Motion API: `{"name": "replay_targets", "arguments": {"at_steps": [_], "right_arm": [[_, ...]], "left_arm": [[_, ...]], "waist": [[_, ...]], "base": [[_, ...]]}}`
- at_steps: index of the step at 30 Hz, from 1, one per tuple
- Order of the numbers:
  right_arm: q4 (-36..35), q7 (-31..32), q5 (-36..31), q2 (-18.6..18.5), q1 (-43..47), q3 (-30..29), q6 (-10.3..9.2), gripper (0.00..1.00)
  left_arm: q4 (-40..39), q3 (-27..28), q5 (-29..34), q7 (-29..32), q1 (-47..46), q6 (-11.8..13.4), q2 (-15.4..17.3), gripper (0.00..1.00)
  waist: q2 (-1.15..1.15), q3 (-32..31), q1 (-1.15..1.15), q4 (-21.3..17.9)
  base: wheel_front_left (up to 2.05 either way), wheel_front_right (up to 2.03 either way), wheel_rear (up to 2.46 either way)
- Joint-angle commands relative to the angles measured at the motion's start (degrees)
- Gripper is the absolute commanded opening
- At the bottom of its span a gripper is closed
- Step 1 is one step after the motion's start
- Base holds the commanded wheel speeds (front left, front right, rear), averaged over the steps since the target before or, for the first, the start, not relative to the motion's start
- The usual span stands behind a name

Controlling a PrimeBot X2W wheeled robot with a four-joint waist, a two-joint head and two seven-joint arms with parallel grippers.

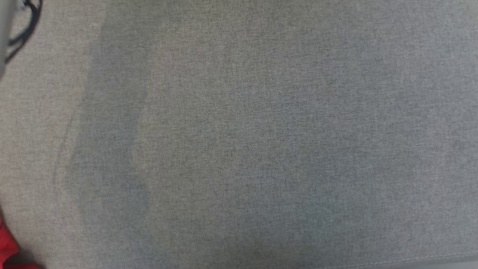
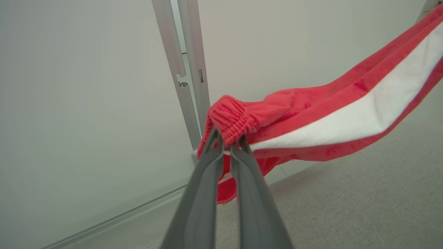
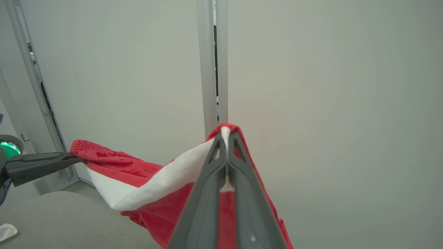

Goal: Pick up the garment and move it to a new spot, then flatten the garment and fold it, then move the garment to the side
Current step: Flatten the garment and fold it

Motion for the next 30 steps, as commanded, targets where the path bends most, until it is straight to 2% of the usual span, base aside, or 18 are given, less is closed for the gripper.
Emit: {"name": "replay_targets", "arguments": {"at_steps": [1,6,11,16,21,25,30], "right_arm": [[-0.98,-0.57,0.84,-0.66,3.38,2.42,0.0,0.0],[-4.07,-0.18,3.35,-4.22,12.91,10.52,-0.01,0.0],[-8.09,2.57,6.19,-8.36,21.79,16.62,-0.01,0.0],[-13.67,8.81,9.16,-12.68,30.83,22.28,-0.01,0.0],[-19.43,15.28,10.0,-17.38,37.93,24.26,-0.03,0.0],[-24.82,20.12,11.81,-21.82,43.86,24.68,-0.04,0.0],[-32.35,25.08,13.25,-27.52,49.47,23.34,-0.05,0.0]], "left_arm": [[0.55,-0.94,-1.55,-0.63,2.48,-0.12,0.73,0.0],[-1.13,-8.35,-6.37,3.09,13.19,-0.12,3.23,0.0],[-4.05,-12.18,-13.55,9.23,22.65,-0.12,6.27,0.0],[-7.16,-14.1,-19.55,15.56,31.09,-0.12,8.67,0.0],[-11.62,-15.5,-23.51,20.7,37.95,0.01,10.86,0.0],[-17.1,-16.55,-26.56,24.75,42.91,2.09,13.14,0.0],[-27.51,-17.77,-31.91,32.69,48.61,6.51,18.01,0.0]], "waist": [[0.0,-1.62,-0.01,-0.27],[0.0,-6.39,-0.01,-1.08],[0.0,-12.64,-0.01,-2.02],[0.0,-20.32,-0.01,-2.4],[0.0,-26.49,-0.01,-2.7],[0.0,-29.94,-0.01,-2.49],[0.0,-32.27,-0.01,-2.28]], "base": [[0.0,0.0,0.0],[0.0,0.0,0.0],[0.0,0.0,0.0],[0.0,0.0,0.0],[0.0,0.0,0.0],[0.0,0.0,0.0],[0.0,0.0,0.0]]}}
